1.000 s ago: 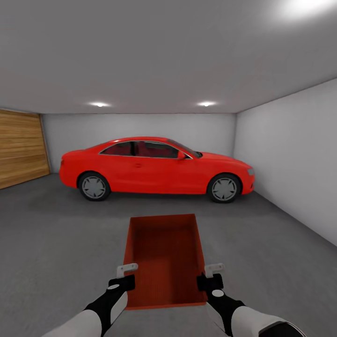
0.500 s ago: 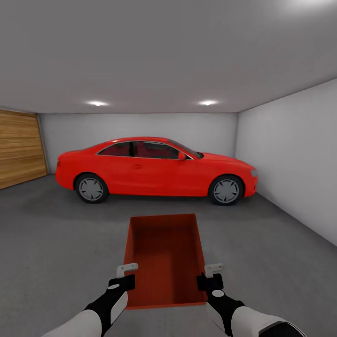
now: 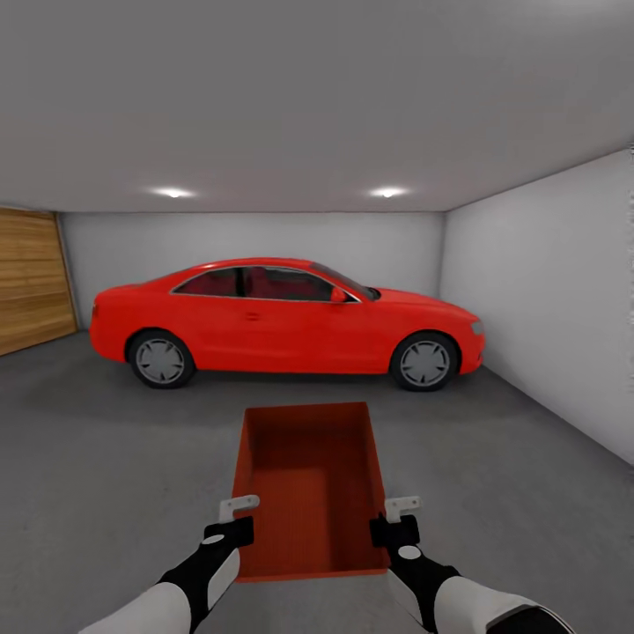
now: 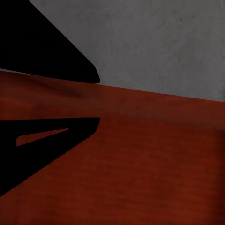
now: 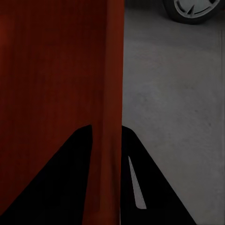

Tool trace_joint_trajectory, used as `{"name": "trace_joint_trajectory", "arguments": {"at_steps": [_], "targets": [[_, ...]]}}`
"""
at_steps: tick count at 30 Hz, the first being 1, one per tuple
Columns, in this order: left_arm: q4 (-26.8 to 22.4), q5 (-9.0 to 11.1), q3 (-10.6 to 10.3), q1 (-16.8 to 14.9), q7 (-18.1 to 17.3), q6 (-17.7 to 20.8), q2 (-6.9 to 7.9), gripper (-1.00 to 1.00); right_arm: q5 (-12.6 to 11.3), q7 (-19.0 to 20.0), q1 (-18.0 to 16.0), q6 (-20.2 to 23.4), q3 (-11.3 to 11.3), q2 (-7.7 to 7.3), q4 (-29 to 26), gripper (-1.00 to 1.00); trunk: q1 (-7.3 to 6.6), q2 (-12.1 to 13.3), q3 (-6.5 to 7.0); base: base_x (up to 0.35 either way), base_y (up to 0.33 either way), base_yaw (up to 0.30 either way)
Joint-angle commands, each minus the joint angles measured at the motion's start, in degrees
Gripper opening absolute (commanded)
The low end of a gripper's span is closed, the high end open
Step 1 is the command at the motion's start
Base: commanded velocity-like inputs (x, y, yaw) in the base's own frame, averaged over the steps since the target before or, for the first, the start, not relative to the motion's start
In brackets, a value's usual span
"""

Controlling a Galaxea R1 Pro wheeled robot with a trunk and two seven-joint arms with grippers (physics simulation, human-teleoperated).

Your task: Move the two storage containers from the living room to the garage. In the garage, place one container on the floor and stack the other container on top of it (either order is fine).

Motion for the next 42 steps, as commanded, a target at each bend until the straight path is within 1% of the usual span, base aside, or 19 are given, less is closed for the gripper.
{"name": "trace_joint_trajectory", "arguments": {"at_steps": [1, 5, 13, 17, 28, 42], "targets": [[-0.18, -0.43, 1.45, -0.03, 0.53, -0.06, 0.41, -1.00, -1.55, -0.67, -0.07, -0.50, -3.85, -0.07, 0.10, -1.00, 0.04, -0.06, -0.05, 0.321, 0.000, -0.185], [-0.18, -0.43, 1.43, -0.03, 0.53, -0.08, 0.41, -1.00, -1.55, -0.85, -0.09, -0.50, -3.85, -0.05, 0.10, -1.00, 0.04, -0.06, 0.05, 0.321, 0.000, -0.154], [-0.18, -0.53, 1.37, -0.03, 0.53, -0.08, 0.41, -1.00, -1.55, -0.88, -0.11, -0.50, -3.85, -0.05, 0.11, -1.00, 0.04, -0.06, 0.08, 0.322, 0.000, -0.026], [-0.18, -0.58, 1.36, -0.03, 0.53, -0.08, 0.41, -1.00, -1.55, -0.94, -0.10, -0.50, -3.85, -0.04, 0.11, -1.00, 0.04, -0.06, 0.12, 0.322, 0.000, -0.128], [-0.18, -0.57, 1.45, -0.03, 0.53, -0.11, 0.45, -1.00, -1.71, -0.91, -0.06, -0.57, -3.85, -0.12, 0.11, -1.00, 0.04, -0.06, 0.15, 0.322, 0.000, -0.236], [-0.18, -0.60, 1.28, -0.03, 0.44, -0.19, 0.41, -1.00, -1.72, -0.89, -0.07, -0.59, -3.85, -0.13, 0.11, -1.00, 0.04, -0.06, -0.19, 0.322, 0.000, -0.275]]}}
